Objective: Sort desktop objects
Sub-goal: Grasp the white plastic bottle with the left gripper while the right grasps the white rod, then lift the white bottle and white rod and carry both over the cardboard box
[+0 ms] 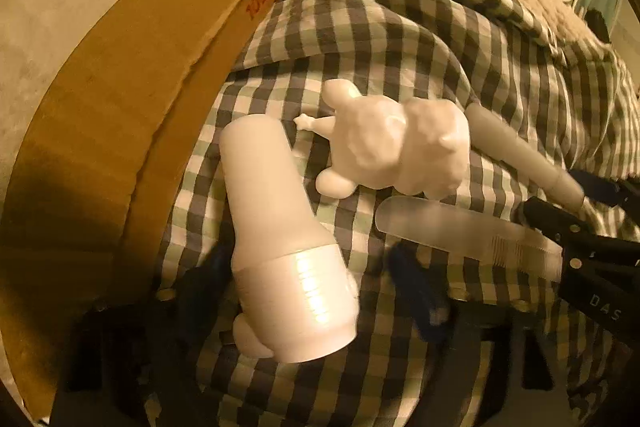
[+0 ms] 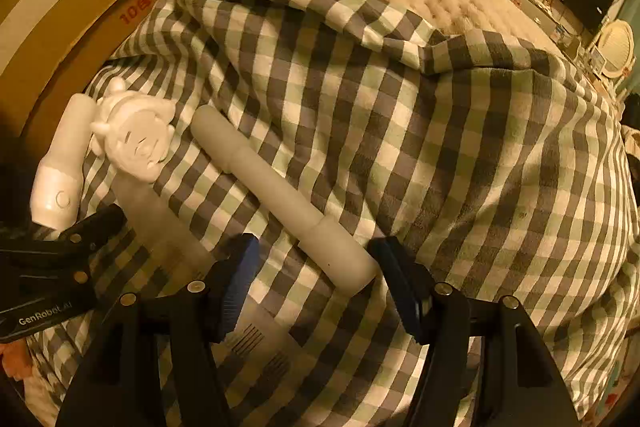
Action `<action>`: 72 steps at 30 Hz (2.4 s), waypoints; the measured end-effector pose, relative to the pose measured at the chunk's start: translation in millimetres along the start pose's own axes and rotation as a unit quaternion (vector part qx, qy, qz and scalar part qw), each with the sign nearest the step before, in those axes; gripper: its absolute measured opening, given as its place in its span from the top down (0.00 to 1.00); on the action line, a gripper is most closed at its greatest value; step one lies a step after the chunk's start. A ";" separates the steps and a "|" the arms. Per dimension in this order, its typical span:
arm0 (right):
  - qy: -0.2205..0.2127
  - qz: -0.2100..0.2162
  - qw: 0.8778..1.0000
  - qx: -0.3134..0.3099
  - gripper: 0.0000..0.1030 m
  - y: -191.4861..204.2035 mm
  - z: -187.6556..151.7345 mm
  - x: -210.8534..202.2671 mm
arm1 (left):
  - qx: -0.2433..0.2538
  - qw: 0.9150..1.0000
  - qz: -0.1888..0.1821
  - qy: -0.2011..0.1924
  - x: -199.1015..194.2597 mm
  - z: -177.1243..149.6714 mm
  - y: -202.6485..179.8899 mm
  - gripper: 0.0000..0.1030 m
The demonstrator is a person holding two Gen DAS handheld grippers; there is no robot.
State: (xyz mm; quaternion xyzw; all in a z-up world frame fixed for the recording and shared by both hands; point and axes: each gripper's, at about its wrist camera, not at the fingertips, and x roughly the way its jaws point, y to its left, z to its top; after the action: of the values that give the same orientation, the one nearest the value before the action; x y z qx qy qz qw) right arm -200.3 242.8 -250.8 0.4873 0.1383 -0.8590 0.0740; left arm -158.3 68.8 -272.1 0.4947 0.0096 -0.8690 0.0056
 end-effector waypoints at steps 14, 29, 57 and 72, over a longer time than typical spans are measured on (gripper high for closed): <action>0.001 0.001 0.998 0.064 0.82 -29.4 -2.5 -22.1 | 0.025 0.999 -0.026 -0.033 -36.4 -21.3 -1.2 0.52; -0.085 -0.053 0.981 0.168 0.84 -68.0 -18.4 -93.2 | 0.098 0.987 -0.027 -0.121 -91.1 -25.5 -17.7 0.52; -0.259 -0.134 0.912 0.288 0.84 -42.5 -61.8 -229.4 | 0.096 0.951 -0.071 -0.284 -232.9 -16.5 -12.4 0.52; -0.339 -0.123 0.888 0.284 0.84 -3.5 -65.3 -306.7 | 0.066 0.933 -0.073 -0.346 -294.2 -17.4 38.9 0.52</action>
State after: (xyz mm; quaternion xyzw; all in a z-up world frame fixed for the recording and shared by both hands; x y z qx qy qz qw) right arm 9.8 264.1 -18.9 0.1459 -0.0864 -0.9766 -0.1320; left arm 7.6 30.3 -28.4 0.1601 -0.0144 -0.9831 -0.0874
